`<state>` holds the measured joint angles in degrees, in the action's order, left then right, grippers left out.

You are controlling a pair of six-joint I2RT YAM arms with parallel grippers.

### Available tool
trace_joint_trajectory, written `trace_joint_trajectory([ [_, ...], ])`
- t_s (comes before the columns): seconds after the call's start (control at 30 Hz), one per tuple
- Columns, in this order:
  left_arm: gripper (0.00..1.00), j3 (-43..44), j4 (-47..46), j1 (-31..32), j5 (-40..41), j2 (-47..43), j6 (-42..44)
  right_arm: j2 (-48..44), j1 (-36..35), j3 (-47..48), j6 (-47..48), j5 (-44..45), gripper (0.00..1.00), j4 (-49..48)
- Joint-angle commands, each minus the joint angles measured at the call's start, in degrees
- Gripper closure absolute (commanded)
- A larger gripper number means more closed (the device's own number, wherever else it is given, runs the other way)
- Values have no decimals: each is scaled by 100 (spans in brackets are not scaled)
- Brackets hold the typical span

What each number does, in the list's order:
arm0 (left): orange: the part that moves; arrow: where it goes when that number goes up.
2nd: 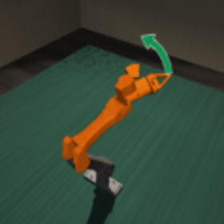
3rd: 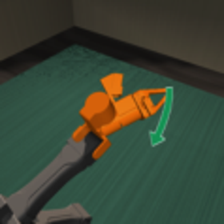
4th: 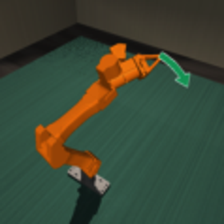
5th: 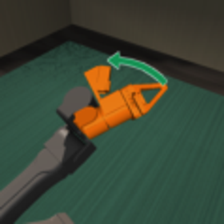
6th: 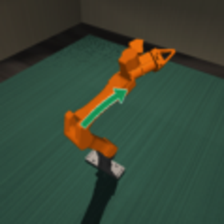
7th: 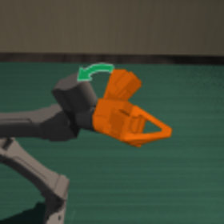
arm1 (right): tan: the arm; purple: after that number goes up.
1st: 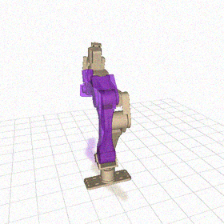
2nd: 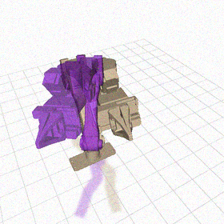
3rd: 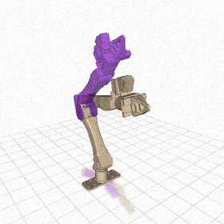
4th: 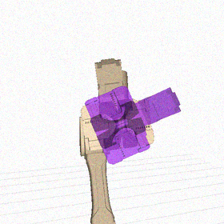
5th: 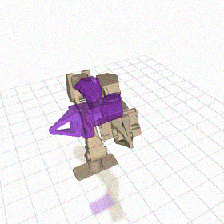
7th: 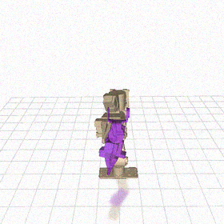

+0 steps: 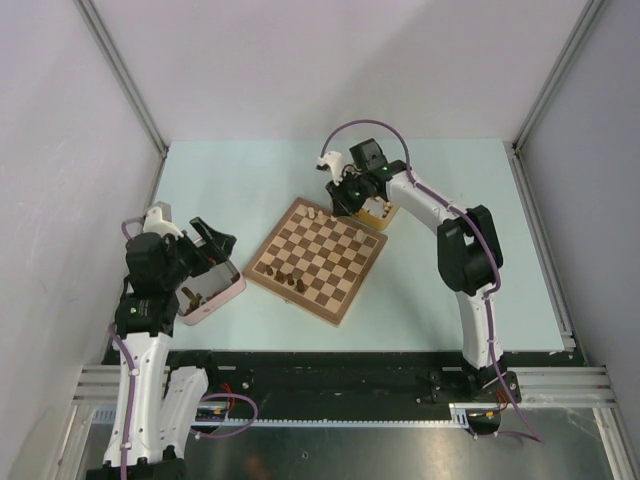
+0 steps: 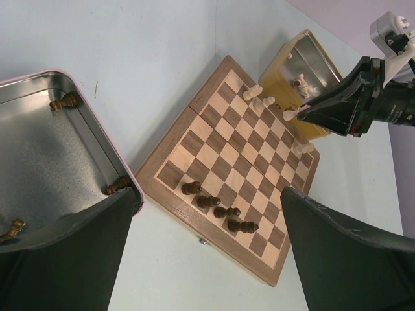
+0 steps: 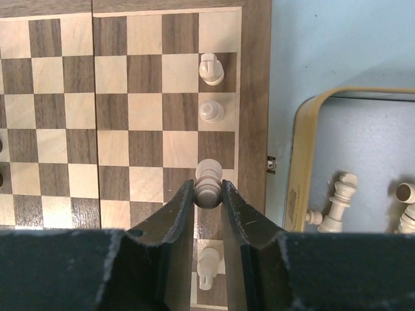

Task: Set up the chess pieces on the board

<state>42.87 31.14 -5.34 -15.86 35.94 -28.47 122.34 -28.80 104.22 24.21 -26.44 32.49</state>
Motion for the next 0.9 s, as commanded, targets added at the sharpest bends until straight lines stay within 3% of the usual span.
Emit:
trace_joint_trajectory([
  [0.0,0,-16,-143,-46,-111,-79,26,-282,-82,10,111,-2,87,-155],
  [0.87,0,-60,-152,-46,-84,-123,17,-185,-284,-34,330,297,85,-129],
])
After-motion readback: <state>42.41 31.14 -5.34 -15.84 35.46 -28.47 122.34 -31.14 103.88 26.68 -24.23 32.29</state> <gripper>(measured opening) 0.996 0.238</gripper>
